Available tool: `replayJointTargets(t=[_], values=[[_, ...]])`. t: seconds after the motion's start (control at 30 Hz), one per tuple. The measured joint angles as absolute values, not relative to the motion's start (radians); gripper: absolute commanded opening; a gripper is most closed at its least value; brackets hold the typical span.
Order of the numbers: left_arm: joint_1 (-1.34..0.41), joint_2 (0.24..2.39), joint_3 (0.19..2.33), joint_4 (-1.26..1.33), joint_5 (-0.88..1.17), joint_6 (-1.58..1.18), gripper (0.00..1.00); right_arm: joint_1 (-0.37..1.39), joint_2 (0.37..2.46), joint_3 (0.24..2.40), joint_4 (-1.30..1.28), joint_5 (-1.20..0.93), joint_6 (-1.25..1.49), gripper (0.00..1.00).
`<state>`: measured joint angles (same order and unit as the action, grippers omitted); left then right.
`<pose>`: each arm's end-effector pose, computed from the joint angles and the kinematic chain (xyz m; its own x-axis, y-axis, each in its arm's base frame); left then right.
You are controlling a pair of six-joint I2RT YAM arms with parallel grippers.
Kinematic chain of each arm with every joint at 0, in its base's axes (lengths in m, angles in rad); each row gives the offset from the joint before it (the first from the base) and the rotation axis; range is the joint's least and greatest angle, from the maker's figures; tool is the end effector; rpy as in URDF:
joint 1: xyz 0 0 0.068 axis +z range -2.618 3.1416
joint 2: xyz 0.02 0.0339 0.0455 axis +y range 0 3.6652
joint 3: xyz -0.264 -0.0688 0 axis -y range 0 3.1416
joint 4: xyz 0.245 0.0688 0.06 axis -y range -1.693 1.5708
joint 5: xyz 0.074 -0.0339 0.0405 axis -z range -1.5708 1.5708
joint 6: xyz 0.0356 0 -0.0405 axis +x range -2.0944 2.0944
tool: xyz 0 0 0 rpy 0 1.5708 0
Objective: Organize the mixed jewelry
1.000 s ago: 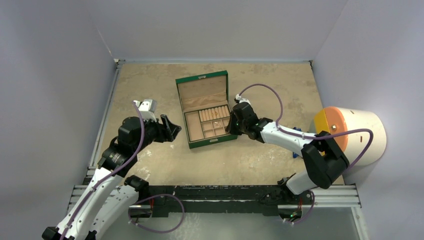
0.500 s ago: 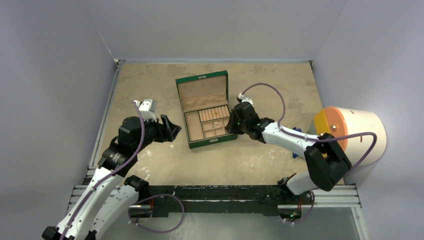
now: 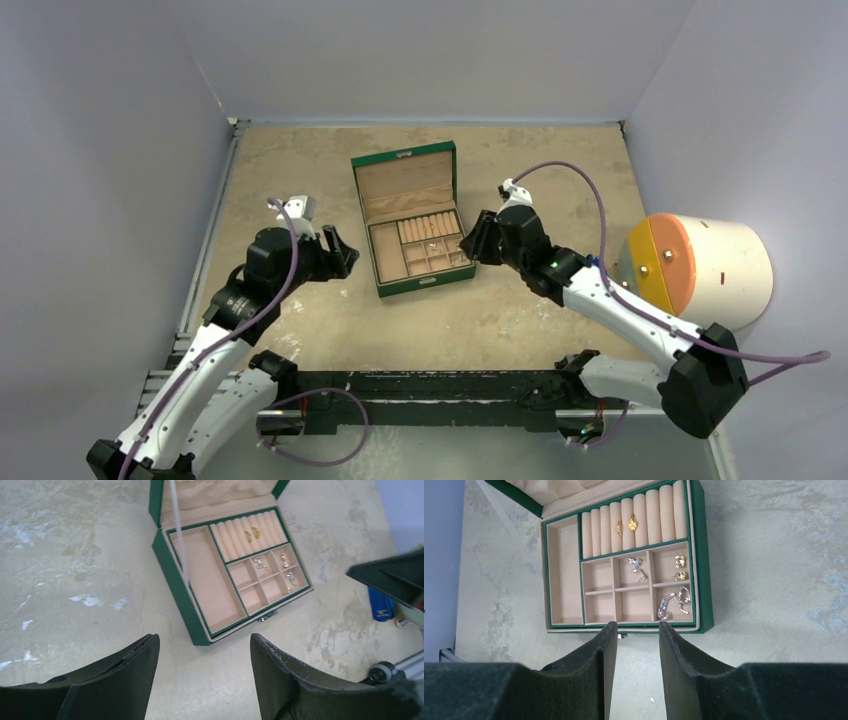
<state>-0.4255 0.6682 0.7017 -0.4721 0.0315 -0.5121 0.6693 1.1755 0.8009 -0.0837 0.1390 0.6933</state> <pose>0.1406 -0.0649 0.2987 -0.5521 -0.2875 -0.7827 0.1927 0.8692 -0.4553 0.2119 0.1613 0.2750 -0.5973 0.3345 -0.7289 -0.1759 0.8321 0.5260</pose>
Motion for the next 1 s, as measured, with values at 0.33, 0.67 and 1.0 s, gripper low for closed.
replayJointTargets(t=[0.33,0.67,1.0], values=[[-0.426,0.874,0.827,-0.558,-0.249,-0.5,0.7,0.669,0.954,0.696,-0.149,0.138,0.679,0.4],[-0.344,1.16,0.972,-0.5,-0.402,-0.52,0.71,0.669,0.835,0.695,-0.183,0.127,0.663,0.4],[-0.105,1.404,1.029,-0.321,-0.186,-0.623,0.71,0.669,0.808,0.648,-0.19,0.04,0.654,0.4]])
